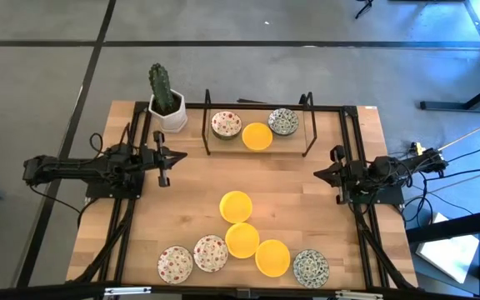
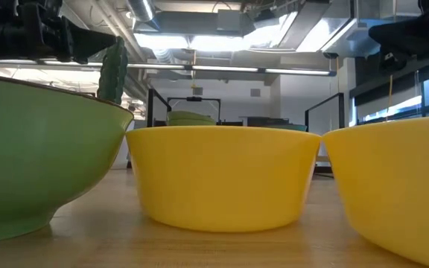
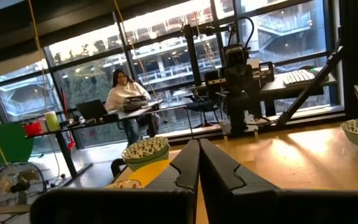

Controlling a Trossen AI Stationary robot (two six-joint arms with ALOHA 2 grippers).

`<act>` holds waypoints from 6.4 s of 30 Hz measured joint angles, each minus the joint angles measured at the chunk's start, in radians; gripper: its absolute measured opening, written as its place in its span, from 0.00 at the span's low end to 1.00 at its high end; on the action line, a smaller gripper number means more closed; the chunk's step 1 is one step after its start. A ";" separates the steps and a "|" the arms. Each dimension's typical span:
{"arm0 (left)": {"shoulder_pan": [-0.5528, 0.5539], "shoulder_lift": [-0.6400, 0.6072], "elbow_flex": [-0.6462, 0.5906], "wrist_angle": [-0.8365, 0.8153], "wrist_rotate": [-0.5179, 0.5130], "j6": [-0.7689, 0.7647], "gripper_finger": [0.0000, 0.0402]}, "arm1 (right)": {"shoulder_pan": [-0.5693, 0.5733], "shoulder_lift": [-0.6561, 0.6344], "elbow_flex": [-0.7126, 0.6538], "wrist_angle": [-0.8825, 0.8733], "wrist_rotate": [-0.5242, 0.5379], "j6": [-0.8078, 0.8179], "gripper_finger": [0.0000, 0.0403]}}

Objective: Pick & Place Mini bowls
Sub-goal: Stack the yellow bowl on the top of the yellow bowl on the shelf

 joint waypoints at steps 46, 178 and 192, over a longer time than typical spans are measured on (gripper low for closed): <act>0.000 0.000 0.000 0.006 0.000 -0.009 0.01 | 0.000 0.001 0.000 -0.044 -0.012 0.062 0.02; 0.000 0.000 0.000 -0.039 -0.077 -0.006 0.02 | -0.343 1.800 1.364 -0.699 -0.324 0.051 0.01; 0.000 0.000 0.000 -0.039 -0.078 -0.007 0.02 | -0.574 1.623 1.619 -0.956 -0.168 0.007 0.01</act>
